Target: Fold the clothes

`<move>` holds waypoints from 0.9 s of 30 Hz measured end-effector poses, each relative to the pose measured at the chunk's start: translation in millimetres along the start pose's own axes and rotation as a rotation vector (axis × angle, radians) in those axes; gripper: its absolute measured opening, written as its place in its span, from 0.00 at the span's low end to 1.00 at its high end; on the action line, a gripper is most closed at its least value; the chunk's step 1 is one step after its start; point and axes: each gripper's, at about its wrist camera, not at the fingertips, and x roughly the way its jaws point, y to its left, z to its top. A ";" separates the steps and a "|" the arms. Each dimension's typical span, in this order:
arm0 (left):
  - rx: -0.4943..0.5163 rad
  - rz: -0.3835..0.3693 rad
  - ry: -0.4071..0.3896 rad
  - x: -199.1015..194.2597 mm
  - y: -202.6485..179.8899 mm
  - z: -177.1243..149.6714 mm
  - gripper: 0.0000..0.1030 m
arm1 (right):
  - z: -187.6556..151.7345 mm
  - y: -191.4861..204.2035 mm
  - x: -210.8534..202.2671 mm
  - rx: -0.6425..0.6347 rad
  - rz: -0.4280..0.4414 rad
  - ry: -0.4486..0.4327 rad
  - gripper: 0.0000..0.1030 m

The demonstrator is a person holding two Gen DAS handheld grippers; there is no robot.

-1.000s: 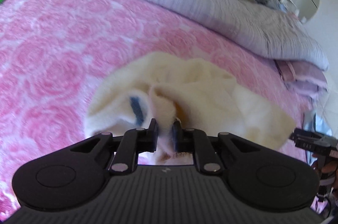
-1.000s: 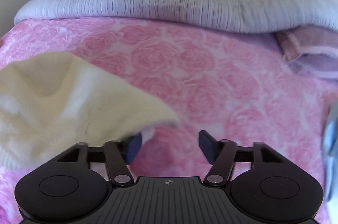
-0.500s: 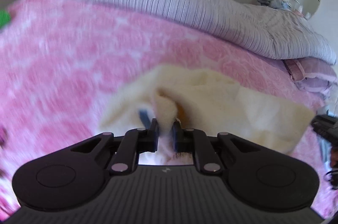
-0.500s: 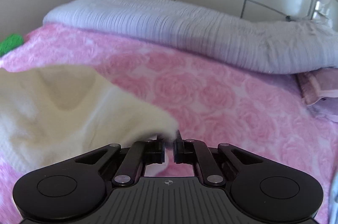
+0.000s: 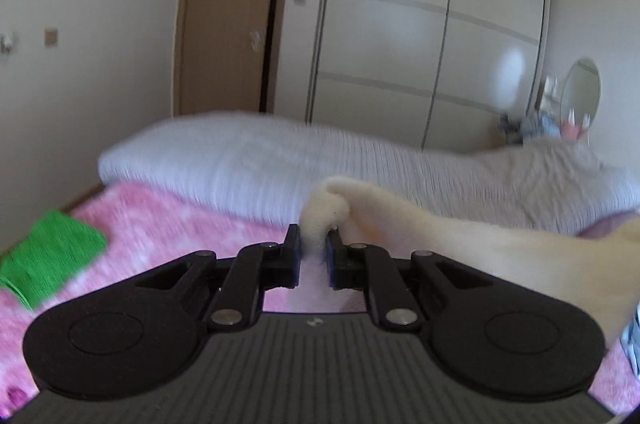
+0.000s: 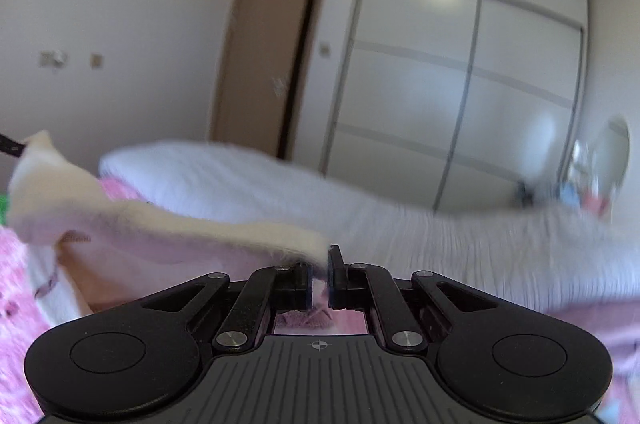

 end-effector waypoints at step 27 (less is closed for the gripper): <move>0.284 0.036 0.535 176.7 -9.2 -19.2 0.20 | -19.4 7.4 40.9 0.466 -0.135 0.487 0.56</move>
